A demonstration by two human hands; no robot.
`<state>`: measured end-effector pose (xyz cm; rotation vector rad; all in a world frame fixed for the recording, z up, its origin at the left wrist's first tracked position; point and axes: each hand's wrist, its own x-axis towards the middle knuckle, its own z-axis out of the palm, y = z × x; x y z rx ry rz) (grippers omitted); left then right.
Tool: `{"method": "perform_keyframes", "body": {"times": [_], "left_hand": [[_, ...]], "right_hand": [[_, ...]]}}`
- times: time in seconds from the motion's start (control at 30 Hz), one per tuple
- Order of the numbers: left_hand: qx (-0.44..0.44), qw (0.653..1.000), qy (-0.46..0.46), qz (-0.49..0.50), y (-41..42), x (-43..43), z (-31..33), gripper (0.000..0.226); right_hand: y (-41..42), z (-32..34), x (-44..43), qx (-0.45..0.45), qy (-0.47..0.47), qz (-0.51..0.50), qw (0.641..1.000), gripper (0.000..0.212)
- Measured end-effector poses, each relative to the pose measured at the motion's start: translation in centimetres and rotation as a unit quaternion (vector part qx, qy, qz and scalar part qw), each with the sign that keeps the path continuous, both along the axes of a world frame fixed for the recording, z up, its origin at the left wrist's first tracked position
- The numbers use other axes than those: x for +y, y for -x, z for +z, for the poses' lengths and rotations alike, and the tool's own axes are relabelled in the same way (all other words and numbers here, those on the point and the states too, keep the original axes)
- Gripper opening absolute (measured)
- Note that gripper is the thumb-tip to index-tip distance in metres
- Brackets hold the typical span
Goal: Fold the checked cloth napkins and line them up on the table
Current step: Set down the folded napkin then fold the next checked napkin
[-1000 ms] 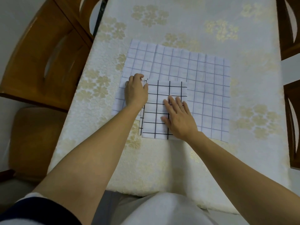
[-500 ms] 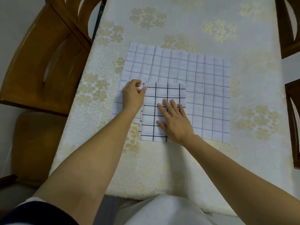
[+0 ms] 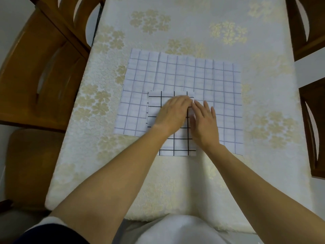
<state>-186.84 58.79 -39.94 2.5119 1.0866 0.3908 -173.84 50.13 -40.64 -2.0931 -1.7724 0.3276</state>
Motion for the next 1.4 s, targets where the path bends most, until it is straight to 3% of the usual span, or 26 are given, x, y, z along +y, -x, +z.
{"method": "perform_keyframes", "body": {"times": [0.13, 0.33, 0.7, 1.13, 1.3, 1.4], "left_hand": [[0.089, 0.996, 0.021, -0.017, -1.3, -0.9, -1.0, 0.057], [0.180, 0.983, 0.034, -0.030, -0.6, -0.2, -1.1, 0.057], [0.192, 0.979, 0.068, -0.018, -0.5, 0.1, -0.7, 0.061], [0.215, 0.971, 0.099, -0.015, -1.2, 0.2, -0.5, 0.071], [0.240, 0.964, 0.114, -0.023, -1.5, 0.6, 0.7, 0.071], [0.242, 0.966, 0.064, -0.057, -1.8, 1.5, 1.9, 0.058]], "right_hand": [[-1.2, -1.0, -0.5, -0.004, 0.039, -0.004, 0.999, 0.048], [-1.1, -2.2, -1.1, -0.015, 0.068, 0.009, 0.997, 0.054], [-1.6, -2.4, -1.8, -0.065, 0.094, 0.035, 0.993, 0.061], [-0.7, -2.7, -7.5, -0.088, 0.047, 0.076, 0.992, 0.062], [-0.1, -2.4, -9.5, -0.053, -0.023, 0.071, 0.996, 0.046], [0.1, -0.7, -8.6, -0.013, -0.047, -0.001, 0.999, 0.030]]}}
